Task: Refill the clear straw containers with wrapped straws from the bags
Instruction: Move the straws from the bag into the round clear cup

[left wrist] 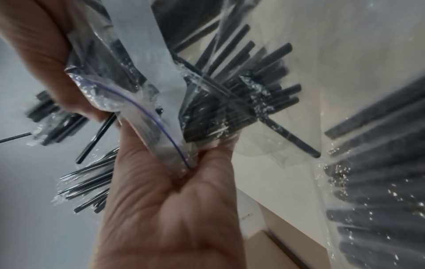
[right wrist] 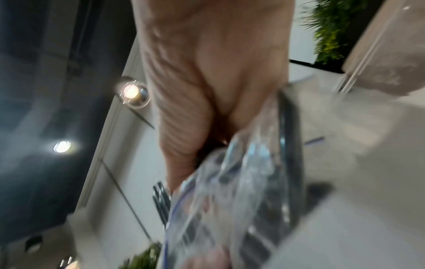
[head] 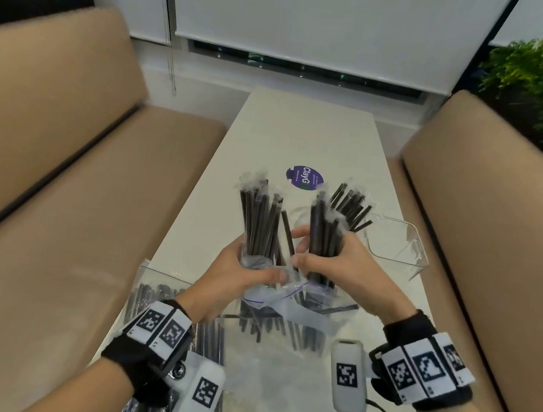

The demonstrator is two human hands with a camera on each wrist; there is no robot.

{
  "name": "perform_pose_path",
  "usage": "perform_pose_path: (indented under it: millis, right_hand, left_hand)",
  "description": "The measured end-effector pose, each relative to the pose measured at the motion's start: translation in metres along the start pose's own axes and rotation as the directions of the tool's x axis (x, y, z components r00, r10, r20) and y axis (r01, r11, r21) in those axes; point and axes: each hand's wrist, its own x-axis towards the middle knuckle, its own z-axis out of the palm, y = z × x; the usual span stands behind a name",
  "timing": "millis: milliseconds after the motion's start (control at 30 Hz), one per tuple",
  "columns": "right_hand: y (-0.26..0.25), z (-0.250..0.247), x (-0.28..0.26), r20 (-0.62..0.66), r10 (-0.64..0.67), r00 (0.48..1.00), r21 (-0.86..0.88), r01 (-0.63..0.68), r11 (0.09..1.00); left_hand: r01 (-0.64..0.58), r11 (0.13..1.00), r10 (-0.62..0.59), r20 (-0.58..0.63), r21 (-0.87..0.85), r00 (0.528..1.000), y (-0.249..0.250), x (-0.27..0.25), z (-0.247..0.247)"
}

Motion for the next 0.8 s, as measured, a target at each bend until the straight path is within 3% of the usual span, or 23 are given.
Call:
perform_pose_path:
  millis: [100, 200, 267, 367, 533, 600, 700, 733, 800]
  right_hand:
    - [0.01, 0.011, 0.005, -0.146, -0.014, 0.989, -0.16, -0.009, 0.987]
    - [0.015, 0.011, 0.008, -0.228, -0.038, 0.973, -0.189, -0.006, 0.982]
    - [0.009, 0.008, 0.008, -0.291, -0.059, 0.955, -0.109, 0.028, 0.994]
    - [-0.016, -0.005, 0.008, -0.466, -0.066, 0.882, 0.092, 0.122, 0.988]
    - [-0.079, -0.041, 0.0, -0.603, -0.117, 0.789, 0.305, 0.363, 0.88]
    - [-0.103, -0.056, -0.007, -0.67, -0.134, 0.731, 0.365, 0.481, 0.797]
    - [-0.118, -0.072, 0.0, -0.789, -0.137, 0.599, 0.345, 0.617, 0.707]
    - [-0.112, -0.075, 0.01, -0.82, -0.131, 0.557, 0.3, 0.613, 0.731]
    - [-0.09, -0.072, 0.034, -0.86, -0.14, 0.491, 0.14, 0.49, 0.86]
  left_hand:
    - [-0.013, 1.0, 0.013, 0.022, 0.005, 1.0, 0.0, -0.001, 0.003]
    - [-0.01, 1.0, 0.009, 0.015, 0.02, 1.0, -0.002, 0.0, 0.001]
    - [-0.007, 1.0, 0.006, 0.005, 0.03, 1.0, -0.005, 0.002, -0.002]
    - [0.008, 0.998, -0.008, -0.011, 0.064, 1.0, -0.007, 0.003, -0.008]
    - [0.003, 0.992, -0.002, -0.008, 0.125, 1.0, -0.008, -0.003, -0.019]
    - [0.015, 0.992, -0.011, -0.033, 0.124, 0.999, -0.009, -0.006, -0.026]
    - [0.023, 0.995, -0.015, -0.075, 0.101, 0.997, -0.009, -0.011, -0.039]
    - [0.026, 0.996, -0.019, -0.084, 0.085, 0.996, -0.009, -0.012, -0.043]
    - [0.016, 0.998, -0.009, -0.102, 0.068, 0.995, -0.008, -0.015, -0.051]
